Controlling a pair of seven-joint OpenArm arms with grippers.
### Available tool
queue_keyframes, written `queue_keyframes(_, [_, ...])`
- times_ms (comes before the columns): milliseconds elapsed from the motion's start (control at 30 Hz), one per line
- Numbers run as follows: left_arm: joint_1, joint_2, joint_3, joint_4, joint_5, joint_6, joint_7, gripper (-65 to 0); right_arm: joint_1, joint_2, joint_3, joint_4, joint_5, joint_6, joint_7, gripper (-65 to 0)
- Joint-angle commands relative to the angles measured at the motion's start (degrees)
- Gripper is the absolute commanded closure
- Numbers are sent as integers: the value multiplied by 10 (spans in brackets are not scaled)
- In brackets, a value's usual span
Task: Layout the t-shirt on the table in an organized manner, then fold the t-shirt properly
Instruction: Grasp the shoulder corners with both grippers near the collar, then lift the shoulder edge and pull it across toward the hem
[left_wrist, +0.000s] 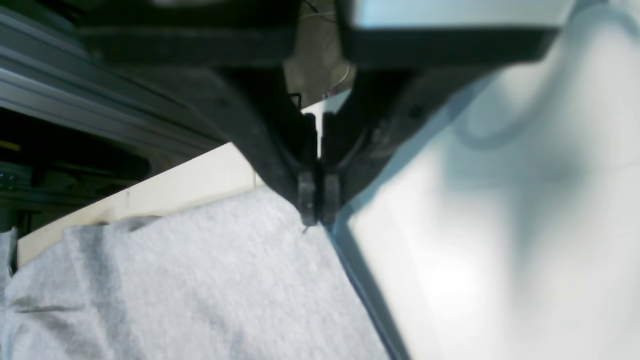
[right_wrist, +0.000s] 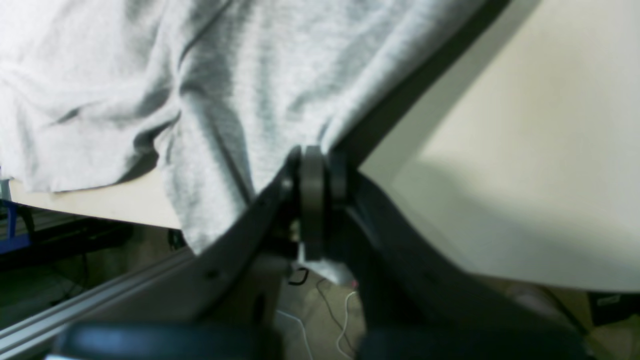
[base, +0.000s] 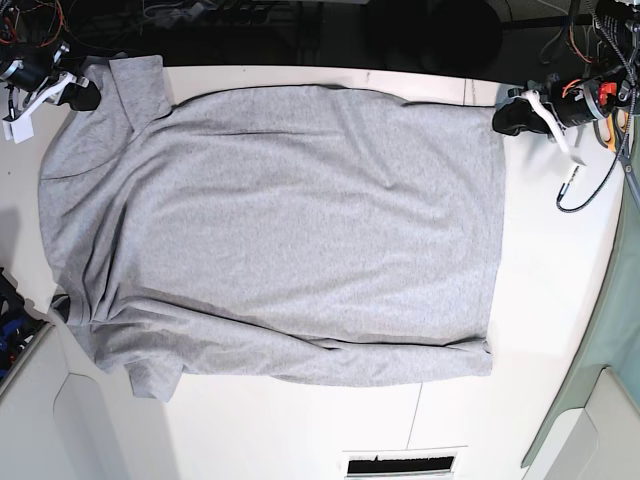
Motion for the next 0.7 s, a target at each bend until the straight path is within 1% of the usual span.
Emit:
queue_keyframes(0, [-2,-15,-4,13,-12,-5,-6,0,-2,8,8,4,-3,-2,-2,0])
queue_keyframes(100, [2,-28,-5,37,-42,-5,12,0,-12,9,29,8,-2,-2,-4,0])
queue_keyframes(200, [2,-35,-16,70,-73,-5,57,0,-34,9,61,23,19,-1,-4,0])
queue_keyframes(267, [2,-35,-27,90,-90,-5,72,0,-53,8,82,39,38,0,-6,0])
queue_keyframes(433, [2,-37,-39,119,-95,-5,81,0,-104,8,116,94,66,1,-19,0])
queue_keyframes(500, [2,-41,-39,123,-106,-5,87,0,-122,8,125,116,76,1,-24,0])
queue_keyframes(667, [2,-51,-42,125,-109,-5,87,0,-158,8,146,171,78,1,-24,0])
